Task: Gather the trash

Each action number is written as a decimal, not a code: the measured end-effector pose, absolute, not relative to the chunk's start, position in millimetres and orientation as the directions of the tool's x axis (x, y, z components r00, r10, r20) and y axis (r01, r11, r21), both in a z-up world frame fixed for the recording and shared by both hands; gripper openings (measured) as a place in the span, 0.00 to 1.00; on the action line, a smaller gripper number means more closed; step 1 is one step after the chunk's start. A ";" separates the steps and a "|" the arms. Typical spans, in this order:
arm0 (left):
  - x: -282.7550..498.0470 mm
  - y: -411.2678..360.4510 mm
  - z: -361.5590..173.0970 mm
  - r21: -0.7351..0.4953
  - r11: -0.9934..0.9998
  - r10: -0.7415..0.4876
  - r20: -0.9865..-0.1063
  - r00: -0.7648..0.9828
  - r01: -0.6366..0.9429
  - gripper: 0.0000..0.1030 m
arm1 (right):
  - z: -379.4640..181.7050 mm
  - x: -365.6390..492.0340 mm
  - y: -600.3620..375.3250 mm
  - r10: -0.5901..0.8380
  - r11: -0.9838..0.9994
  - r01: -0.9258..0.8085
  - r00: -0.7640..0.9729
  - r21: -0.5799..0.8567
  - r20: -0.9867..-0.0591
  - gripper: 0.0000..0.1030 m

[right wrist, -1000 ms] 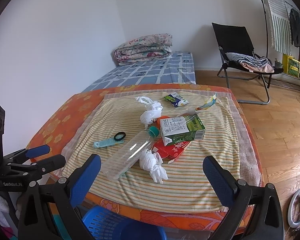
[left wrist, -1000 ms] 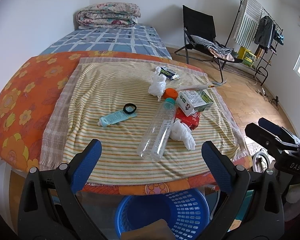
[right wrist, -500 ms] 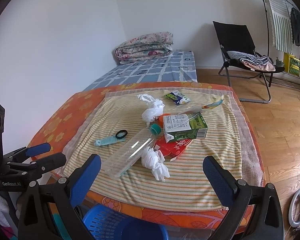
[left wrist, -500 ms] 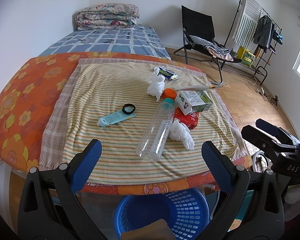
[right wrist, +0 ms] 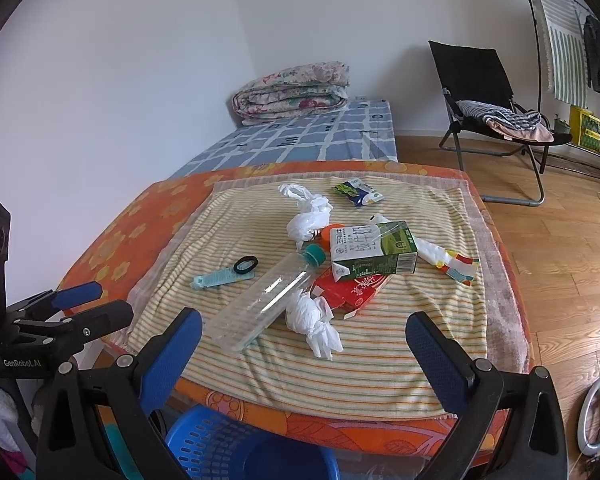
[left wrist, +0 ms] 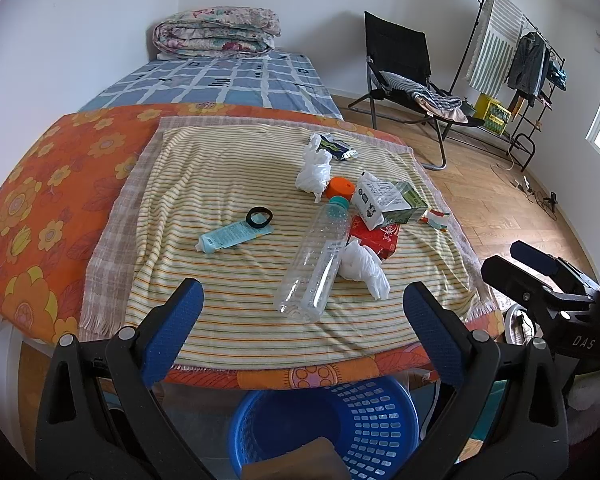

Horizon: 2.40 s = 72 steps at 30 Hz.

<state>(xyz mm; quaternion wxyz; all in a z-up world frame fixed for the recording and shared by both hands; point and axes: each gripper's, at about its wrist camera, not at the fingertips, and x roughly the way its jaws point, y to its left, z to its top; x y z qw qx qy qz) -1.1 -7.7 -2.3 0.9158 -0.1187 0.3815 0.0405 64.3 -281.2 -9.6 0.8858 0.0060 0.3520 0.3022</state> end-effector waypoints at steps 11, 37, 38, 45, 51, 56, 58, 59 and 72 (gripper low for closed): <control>-1.8 -8.6 -2.5 -0.187 0.969 -0.018 -0.710 0.704 -0.164 0.99 | -11.1 63.9 -281.9 0.540 0.816 -0.533 0.568 0.222 -0.621 1.00; 31.0 1.9 -36.5 -0.279 0.951 -0.144 -0.782 0.607 -0.133 0.99 | -41.1 71.9 -282.4 0.518 0.802 -0.561 0.484 0.205 -0.705 1.00; 36.5 2.9 -40.5 -0.293 0.947 -0.161 -0.788 0.594 -0.132 0.99 | -43.6 74.1 -281.9 0.518 0.799 -0.563 0.469 0.209 -0.716 1.00; 76.0 7.8 -73.7 -0.387 0.910 -0.267 -0.825 0.498 -0.152 0.81 | -66.3 92.4 -278.0 0.529 0.770 -0.583 0.356 0.259 -0.770 0.96; 107.7 2.6 -95.8 -0.421 0.889 -0.308 -0.839 0.448 -0.177 0.76 | -94.2 116.3 -274.2 0.530 0.757 -0.577 0.267 0.307 -0.805 0.85; 132.0 5.4 -109.4 -0.387 0.903 -0.280 -0.860 0.427 -0.188 0.76 | -109.4 133.1 -269.5 0.543 0.749 -0.567 0.230 0.342 -0.807 0.83; 140.1 6.8 -116.9 -0.392 0.900 -0.290 -0.865 0.409 -0.192 0.76 | -113.4 140.1 -266.9 0.551 0.746 -0.561 0.220 0.358 -0.805 0.83; 144.6 7.9 -121.1 -0.398 0.896 -0.295 -0.867 0.402 -0.199 0.76 | -115.2 143.5 -265.8 0.556 0.745 -0.557 0.214 0.367 -0.803 0.83; 160.6 21.8 -126.8 -0.450 0.863 -0.337 -0.850 0.404 -0.228 0.60 | -142.8 173.3 -223.6 0.542 0.742 -0.554 0.166 0.377 -0.824 0.68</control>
